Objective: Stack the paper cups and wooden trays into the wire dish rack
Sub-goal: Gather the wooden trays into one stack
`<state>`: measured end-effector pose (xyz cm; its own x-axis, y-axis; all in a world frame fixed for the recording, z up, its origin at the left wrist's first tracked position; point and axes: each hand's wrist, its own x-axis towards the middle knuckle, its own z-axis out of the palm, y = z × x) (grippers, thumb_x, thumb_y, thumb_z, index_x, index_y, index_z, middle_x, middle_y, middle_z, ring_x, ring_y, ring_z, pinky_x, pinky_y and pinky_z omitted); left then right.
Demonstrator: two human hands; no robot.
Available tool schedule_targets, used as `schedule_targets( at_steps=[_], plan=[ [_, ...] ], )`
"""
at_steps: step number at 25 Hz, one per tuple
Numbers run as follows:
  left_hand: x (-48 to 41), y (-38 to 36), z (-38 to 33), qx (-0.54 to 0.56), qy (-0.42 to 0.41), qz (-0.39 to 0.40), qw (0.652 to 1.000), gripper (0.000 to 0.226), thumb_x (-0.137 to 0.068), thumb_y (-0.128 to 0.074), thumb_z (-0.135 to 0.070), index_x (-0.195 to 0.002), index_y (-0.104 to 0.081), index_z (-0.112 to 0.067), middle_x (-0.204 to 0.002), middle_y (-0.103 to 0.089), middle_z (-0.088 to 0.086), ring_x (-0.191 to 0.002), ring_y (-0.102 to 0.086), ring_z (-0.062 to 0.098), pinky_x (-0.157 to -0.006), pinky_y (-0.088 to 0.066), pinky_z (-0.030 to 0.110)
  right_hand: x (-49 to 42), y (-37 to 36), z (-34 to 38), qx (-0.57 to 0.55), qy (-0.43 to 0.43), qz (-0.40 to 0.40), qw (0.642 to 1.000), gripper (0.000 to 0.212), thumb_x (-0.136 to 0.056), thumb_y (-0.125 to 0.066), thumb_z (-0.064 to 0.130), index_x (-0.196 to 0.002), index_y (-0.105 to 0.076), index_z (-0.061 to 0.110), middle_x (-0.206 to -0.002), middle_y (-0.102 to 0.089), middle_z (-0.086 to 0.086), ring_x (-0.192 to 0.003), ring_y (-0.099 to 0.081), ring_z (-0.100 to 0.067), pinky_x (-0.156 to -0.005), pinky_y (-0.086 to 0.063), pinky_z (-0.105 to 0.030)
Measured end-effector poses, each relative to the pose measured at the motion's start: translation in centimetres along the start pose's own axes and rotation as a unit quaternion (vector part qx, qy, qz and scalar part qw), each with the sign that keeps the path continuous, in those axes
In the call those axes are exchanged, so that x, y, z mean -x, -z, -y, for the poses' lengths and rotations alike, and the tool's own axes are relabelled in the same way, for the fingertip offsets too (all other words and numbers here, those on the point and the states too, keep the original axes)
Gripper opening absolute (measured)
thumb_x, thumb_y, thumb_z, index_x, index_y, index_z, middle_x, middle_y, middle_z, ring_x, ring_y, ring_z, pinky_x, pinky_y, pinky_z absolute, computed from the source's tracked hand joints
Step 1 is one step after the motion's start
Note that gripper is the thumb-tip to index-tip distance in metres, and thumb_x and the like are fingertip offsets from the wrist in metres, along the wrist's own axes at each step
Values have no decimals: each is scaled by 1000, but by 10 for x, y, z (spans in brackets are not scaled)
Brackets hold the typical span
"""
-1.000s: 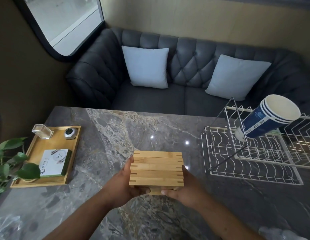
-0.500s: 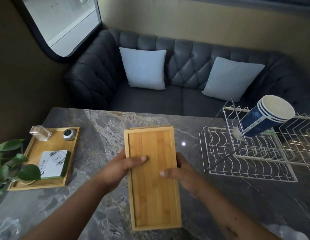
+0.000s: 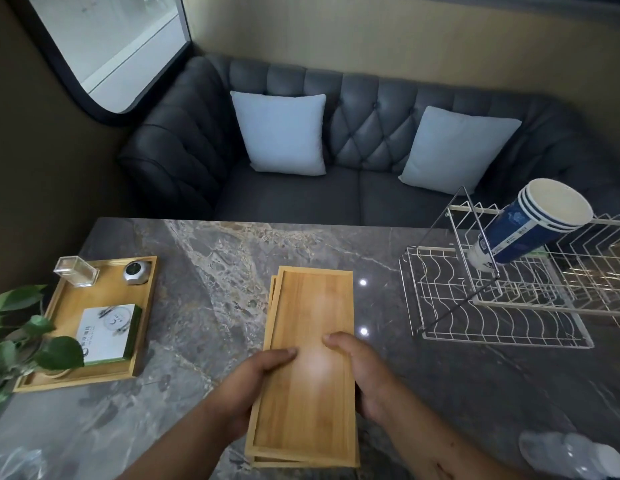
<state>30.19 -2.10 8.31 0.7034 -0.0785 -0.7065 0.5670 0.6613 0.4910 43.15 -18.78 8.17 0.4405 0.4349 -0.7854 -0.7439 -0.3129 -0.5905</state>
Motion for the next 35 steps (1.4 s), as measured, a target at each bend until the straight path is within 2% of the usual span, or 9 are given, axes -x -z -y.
schedule_targets(
  at_steps=[7, 13, 17, 20, 23, 25, 30, 32, 35],
  plan=[
    [-3, 9, -12, -27, 22, 0, 999, 56, -75, -81, -36, -121, -74, -4, -126, -69, 27, -113, -68, 46, -95, -56, 55, 1, 0, -12, -44, 3, 26, 999, 53, -74, -81, 39, -121, -72, 16, -112, -78, -17, -101, -76, -35, -90, -59, -52],
    [0, 25, -27, -181, -120, 55, 975, 79, -83, -85, -26, -149, -41, -21, -142, -63, 8, -129, -61, 29, -108, -48, 54, 3, 21, 16, 116, 136, 107, 978, 84, -68, -89, 26, -142, -50, 24, -133, -70, -4, -122, -68, -23, -103, -54, -50],
    [0, 24, -36, -322, -158, 68, 931, 85, -82, -88, -29, -148, -36, -37, -142, -61, -10, -131, -59, 14, -98, -57, 32, 6, 36, 29, 263, 180, 101, 943, 98, -61, -94, 28, -145, -43, 25, -130, -71, 9, -119, -68, -8, -93, -61, -32],
    [-8, 21, -28, -403, -221, 12, 888, 74, -79, -87, -34, -142, -49, -33, -136, -65, -10, -126, -61, 9, -102, -54, 34, 6, 45, 23, 335, 225, 46, 914, 95, -56, -96, 37, -139, -49, 32, -123, -72, 19, -111, -69, 2, -95, -61, -32],
    [-12, 20, -18, -487, -272, -37, 829, 59, -75, -83, -45, -125, -56, -59, -127, -64, -26, -119, -59, -4, -94, -50, 14, 2, 52, 5, 349, 283, 29, 893, 96, -62, -96, 31, -140, -42, 47, -128, -67, 21, -114, -66, 3, -93, -60, -27],
    [-18, 20, -11, -545, -281, -57, 788, 54, -78, -80, -42, -111, -53, -75, -119, -66, -28, -113, -61, -4, -94, -50, 17, -2, 56, -5, 358, 310, 11, 881, 103, -63, -95, 32, -145, -35, 50, -132, -64, 21, -117, -65, 3, -93, -58, -26],
    [-35, 24, 1, -625, -270, -87, 727, 36, -83, -73, -40, -116, -62, -47, -119, -62, -21, -113, -59, 7, -87, -40, 9, -12, 60, -20, 395, 329, -34, 857, 100, -62, -93, 42, -143, -35, 51, -126, -63, 32, -109, -63, 16, -76, -51, -2],
    [-39, 25, 4, -625, -267, -104, 726, 46, -81, -76, -41, -126, -63, -40, -129, -57, -19, -111, -53, -5, -86, -34, 0, -15, 61, -23, 418, 327, -56, 846, 99, -59, -92, 50, -139, -35, 56, -125, -60, 38, -107, -60, 21, -78, -49, -6],
    [-43, 25, 4, -600, -260, -123, 746, 65, -76, -79, -40, -136, -56, -27, -118, -52, -34, -101, -49, -24, -78, -39, -2, -20, 64, -31, 437, 307, -89, 841, 98, -54, -90, 61, -135, -36, 59, -122, -61, 40, -102, -61, 22, -79, -55, -16]
  ],
)
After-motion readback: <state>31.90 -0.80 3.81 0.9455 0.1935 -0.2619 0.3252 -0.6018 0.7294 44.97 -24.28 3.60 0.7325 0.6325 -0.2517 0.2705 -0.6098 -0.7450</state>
